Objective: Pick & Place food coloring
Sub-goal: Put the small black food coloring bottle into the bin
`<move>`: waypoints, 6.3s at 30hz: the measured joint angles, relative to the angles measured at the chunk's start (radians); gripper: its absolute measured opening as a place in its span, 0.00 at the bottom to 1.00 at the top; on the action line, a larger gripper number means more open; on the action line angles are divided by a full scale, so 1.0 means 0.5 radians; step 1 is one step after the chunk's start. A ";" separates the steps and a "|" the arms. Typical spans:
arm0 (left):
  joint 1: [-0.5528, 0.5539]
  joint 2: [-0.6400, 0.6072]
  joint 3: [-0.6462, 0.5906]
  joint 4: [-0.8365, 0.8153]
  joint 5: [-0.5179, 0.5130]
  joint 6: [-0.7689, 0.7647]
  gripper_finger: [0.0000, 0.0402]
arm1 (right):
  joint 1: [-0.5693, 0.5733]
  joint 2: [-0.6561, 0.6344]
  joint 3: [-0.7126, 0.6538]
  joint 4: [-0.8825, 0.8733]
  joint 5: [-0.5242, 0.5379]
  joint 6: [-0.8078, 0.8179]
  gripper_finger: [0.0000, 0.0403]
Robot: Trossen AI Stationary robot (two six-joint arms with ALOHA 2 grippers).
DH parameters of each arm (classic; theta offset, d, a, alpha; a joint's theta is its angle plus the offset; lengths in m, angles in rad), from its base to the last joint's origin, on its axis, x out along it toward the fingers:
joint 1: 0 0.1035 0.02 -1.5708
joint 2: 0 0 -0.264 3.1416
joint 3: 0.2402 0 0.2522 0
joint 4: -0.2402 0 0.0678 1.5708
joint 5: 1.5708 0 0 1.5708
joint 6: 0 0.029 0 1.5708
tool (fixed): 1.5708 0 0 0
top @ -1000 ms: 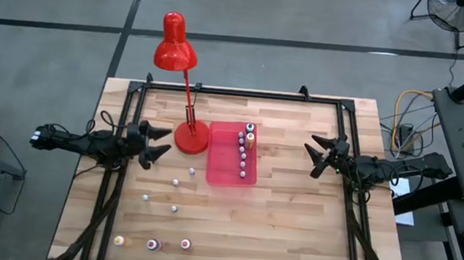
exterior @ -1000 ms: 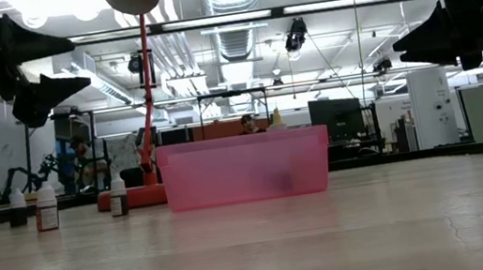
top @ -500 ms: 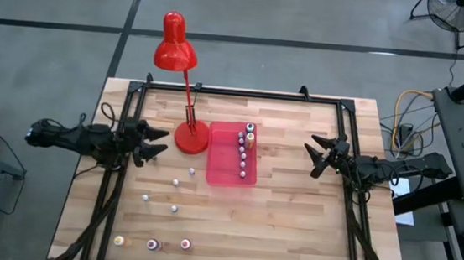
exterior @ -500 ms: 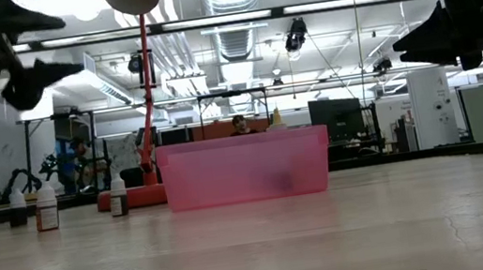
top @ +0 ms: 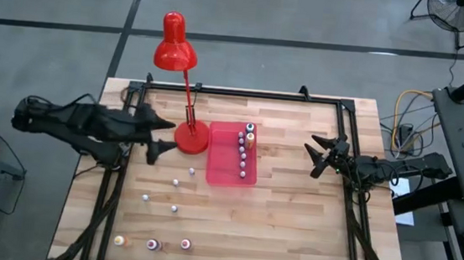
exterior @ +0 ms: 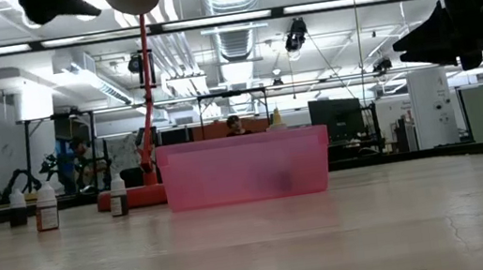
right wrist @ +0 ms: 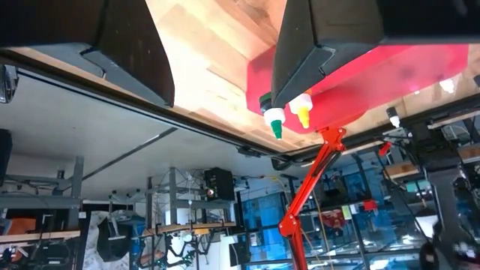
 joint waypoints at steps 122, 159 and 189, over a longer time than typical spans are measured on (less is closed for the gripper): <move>0.102 1.421 0.444 -0.697 0.307 -1.401 0.08 | 0.000 -0.001 0.000 0.000 0.001 0.000 0.53; 0.686 2.334 1.392 -0.393 0.212 0.175 0.08 | 0.001 -0.002 0.000 -0.001 0.000 0.000 0.53; 0.867 2.369 1.082 0.088 0.406 0.854 0.08 | 0.001 -0.001 0.000 -0.001 0.000 0.003 0.53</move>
